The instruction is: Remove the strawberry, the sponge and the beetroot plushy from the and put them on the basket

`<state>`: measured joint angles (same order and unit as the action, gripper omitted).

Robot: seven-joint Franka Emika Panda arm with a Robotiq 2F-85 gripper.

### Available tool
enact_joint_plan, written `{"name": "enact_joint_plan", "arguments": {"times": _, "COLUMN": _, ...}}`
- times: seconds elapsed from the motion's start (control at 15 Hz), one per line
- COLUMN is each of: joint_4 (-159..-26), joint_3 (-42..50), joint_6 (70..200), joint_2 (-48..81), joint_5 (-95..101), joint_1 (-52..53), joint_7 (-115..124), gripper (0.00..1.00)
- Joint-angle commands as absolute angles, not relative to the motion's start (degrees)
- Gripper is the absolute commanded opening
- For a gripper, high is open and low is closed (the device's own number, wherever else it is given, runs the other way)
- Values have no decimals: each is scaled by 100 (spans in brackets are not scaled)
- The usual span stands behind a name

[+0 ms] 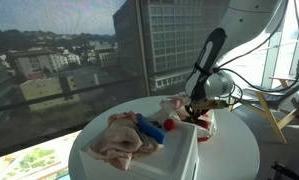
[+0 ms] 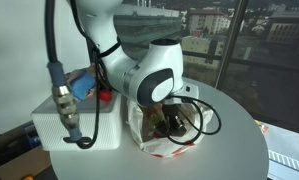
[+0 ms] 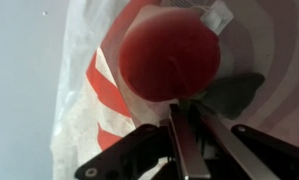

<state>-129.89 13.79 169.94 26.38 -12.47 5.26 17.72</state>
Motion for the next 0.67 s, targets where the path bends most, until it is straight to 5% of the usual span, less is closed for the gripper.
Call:
{"name": "enact_joint_plan", "arguments": {"times": 0.0, "joint_4": -13446, "joint_3": 1750, "joint_6": 16863, "joint_2": 2011, "joint_5": -825, "joint_1": 902, "joint_7": 2223, "gripper": 14}}
{"name": "enact_joint_plan", "arguments": {"times": 0.6, "joint_4": -14516, "joint_3": 2936, "joint_6": 16514, "joint_2": 216, "joint_5": 1205, "joint_1": 2118, "joint_7": 3131, "gripper": 14}}
